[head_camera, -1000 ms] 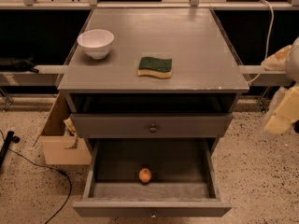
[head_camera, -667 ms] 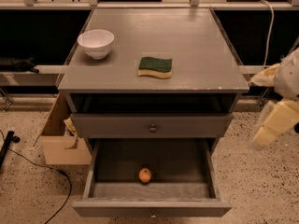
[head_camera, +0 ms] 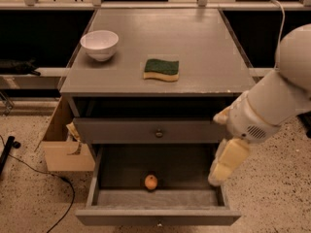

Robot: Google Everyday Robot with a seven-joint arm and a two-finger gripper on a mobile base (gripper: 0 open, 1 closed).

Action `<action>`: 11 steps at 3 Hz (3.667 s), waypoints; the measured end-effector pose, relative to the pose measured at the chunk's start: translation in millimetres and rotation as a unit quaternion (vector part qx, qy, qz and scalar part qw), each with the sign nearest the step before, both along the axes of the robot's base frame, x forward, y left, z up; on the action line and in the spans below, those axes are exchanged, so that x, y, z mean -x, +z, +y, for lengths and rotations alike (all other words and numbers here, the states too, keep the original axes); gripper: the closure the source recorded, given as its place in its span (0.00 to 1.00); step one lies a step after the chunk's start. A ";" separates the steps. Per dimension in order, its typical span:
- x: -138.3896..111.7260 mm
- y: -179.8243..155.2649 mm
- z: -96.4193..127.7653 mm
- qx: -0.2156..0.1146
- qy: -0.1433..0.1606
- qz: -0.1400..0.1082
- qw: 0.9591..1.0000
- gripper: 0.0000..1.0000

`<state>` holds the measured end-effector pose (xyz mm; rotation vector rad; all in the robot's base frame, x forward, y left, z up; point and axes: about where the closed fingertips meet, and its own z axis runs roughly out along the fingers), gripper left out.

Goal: Pick orange from middle drawer and place on counter

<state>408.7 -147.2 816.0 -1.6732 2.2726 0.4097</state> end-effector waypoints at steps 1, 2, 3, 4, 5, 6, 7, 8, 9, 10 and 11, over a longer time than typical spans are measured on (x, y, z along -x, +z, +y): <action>15.1 -61.2 30.8 0.015 0.025 0.050 0.998 0.00; 22.1 -77.2 33.8 0.013 0.026 0.064 0.998 0.00; 24.7 -88.0 23.8 -0.029 -0.003 0.065 0.997 0.00; 19.2 -130.4 26.9 -0.130 -0.034 0.064 0.989 0.00; 1.2 -156.5 29.8 -0.206 -0.061 0.050 0.975 0.00; 2.3 -162.7 31.0 -0.212 -0.061 0.055 0.974 0.00; -6.4 -175.4 38.6 -0.230 -0.071 0.046 0.969 0.00; -23.0 -180.7 50.8 -0.244 -0.074 0.023 0.967 0.00; -56.6 -186.1 82.6 -0.267 -0.083 -0.026 0.960 0.00; -78.0 -191.9 85.8 -0.275 -0.112 -0.068 0.952 0.00; -81.8 -194.8 93.0 -0.275 -0.110 -0.069 0.953 0.00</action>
Offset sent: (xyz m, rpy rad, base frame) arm -0.0160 0.0322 -0.0643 -0.0312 0.1054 0.0523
